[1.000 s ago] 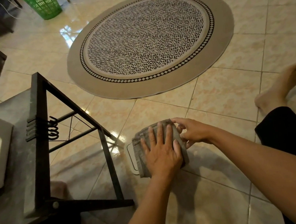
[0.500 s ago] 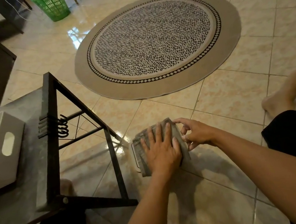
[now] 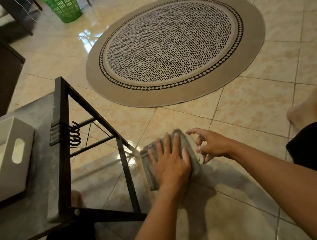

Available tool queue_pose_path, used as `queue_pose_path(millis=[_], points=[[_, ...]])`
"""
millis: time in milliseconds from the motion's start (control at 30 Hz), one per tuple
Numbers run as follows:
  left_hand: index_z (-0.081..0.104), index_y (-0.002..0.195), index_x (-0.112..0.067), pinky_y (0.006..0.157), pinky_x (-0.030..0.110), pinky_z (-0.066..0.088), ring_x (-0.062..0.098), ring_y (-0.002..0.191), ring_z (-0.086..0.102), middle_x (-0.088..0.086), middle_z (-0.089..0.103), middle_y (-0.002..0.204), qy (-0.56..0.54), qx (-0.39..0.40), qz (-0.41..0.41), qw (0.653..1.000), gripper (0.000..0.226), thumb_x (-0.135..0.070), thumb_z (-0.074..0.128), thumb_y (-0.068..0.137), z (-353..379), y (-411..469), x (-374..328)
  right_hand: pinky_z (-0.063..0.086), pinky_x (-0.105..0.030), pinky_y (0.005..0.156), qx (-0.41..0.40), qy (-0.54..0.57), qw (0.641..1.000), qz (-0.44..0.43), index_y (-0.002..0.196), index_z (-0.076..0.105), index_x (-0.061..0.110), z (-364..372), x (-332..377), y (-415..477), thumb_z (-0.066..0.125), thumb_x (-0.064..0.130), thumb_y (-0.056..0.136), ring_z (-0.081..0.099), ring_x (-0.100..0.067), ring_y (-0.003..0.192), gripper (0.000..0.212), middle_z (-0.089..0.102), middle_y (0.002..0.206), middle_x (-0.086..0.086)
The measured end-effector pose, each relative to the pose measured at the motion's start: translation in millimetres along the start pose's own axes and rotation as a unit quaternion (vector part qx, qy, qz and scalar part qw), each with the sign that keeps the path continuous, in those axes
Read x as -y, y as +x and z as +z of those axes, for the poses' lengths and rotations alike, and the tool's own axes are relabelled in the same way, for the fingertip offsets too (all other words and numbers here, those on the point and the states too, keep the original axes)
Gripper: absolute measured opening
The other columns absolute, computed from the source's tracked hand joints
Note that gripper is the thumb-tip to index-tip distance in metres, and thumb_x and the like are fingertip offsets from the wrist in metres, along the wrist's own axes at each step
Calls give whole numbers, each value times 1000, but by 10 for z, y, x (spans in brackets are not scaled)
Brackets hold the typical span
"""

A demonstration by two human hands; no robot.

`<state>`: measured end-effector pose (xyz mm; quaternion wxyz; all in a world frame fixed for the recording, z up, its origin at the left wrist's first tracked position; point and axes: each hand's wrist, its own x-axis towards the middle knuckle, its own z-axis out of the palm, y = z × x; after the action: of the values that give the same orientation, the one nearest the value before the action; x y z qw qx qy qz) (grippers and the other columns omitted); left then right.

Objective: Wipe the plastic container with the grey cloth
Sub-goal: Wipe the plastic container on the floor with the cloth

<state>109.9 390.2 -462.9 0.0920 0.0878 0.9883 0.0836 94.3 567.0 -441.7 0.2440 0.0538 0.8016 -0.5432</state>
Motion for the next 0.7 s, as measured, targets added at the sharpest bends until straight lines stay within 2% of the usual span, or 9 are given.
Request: queue_pose_path(millis=[100,167,367,567,700], points=[[-12,155,-33,119,55,-10,24,150,-19,1,-16,165,-28,-18,-55,998,66,-53,15,99,-63,-36,264,62,-35,62,-6,6,1000,0,142,44,30,17,-15,-10,57,-8,89,62,-21,68,66,49,96,-8],[-13,155,-32,119,55,-11,24,149,-20,0,-17,165,-32,-25,-62,997,67,-53,13,97,-47,-172,281,63,-35,63,-5,7,1000,1,142,44,30,29,-10,-4,57,-8,89,62,-21,69,66,49,97,-8],[-15,154,-35,118,54,-13,23,147,-28,-4,-23,163,11,-1,29,1000,65,-56,11,99,103,-149,-116,64,-48,70,-2,14,1000,5,142,43,29,34,12,-2,51,-12,90,65,-26,73,67,52,105,-18],[-12,155,-35,119,53,-14,22,147,-28,-4,-21,163,-1,-8,6,1000,68,-60,9,95,58,-232,30,64,-41,66,2,42,999,7,142,43,29,33,-1,-11,56,-10,89,60,-20,68,67,48,97,-10],[-14,154,-35,117,53,-18,24,146,-30,-4,-22,163,-2,0,22,1000,68,-59,15,98,131,-234,-164,64,-45,71,25,42,999,14,142,41,29,-3,24,-9,51,-14,87,65,-24,78,70,54,107,-19]])
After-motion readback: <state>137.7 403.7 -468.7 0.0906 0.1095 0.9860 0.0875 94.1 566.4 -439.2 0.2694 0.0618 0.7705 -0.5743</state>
